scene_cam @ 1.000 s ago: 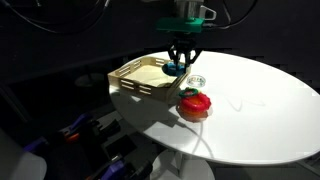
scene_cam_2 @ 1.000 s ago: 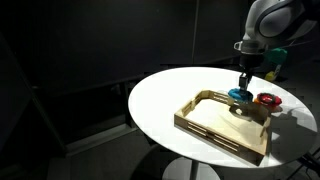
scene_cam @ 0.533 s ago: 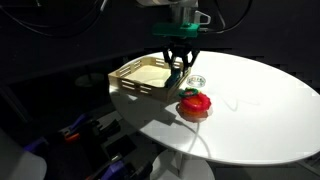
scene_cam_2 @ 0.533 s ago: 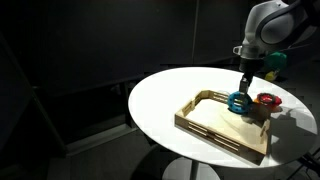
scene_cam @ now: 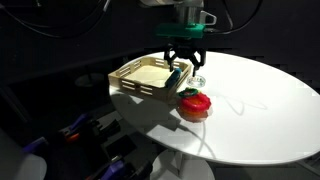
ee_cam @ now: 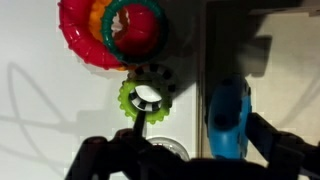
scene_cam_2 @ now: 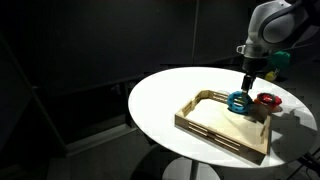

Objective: Put the blue ring on the tray

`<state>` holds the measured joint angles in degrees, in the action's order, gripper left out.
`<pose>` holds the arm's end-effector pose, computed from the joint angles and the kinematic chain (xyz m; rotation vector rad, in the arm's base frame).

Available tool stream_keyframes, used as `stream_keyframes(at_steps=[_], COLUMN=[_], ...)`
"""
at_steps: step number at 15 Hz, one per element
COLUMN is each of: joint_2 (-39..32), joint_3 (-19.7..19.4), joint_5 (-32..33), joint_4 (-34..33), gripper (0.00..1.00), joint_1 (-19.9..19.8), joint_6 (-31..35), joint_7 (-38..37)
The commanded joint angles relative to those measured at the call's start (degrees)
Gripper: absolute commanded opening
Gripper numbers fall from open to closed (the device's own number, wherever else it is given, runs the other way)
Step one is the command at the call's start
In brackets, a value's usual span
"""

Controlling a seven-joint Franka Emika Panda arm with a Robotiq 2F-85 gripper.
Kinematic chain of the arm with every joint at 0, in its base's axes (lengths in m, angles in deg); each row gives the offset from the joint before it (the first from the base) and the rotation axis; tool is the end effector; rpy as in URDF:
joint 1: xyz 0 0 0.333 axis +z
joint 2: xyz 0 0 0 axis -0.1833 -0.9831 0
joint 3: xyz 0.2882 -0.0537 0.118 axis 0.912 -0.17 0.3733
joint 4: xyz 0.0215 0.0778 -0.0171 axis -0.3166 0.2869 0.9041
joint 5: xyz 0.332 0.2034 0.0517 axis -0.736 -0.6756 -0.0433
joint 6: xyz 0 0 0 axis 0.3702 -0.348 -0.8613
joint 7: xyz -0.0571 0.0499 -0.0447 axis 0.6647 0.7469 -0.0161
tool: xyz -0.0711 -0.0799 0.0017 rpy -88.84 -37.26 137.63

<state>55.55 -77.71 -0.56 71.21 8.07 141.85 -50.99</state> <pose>0.5442 -0.0309 0.2766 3.0586 0.4601 -0.1134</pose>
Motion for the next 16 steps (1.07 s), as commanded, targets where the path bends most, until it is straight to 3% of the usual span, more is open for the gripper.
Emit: stream_keyframes(at_steps=[1, 16], joint_2=[2.67, 15.94], joint_3=[-0.45, -4.77], joint_5=[-0.86, -0.59], joint_4=[0.42, 1.35], gripper=[1.0, 1.0], joint_1=[-1.79, -3.79], joint_6=[-2.69, -18.41], joint_7=[2.62, -0.98])
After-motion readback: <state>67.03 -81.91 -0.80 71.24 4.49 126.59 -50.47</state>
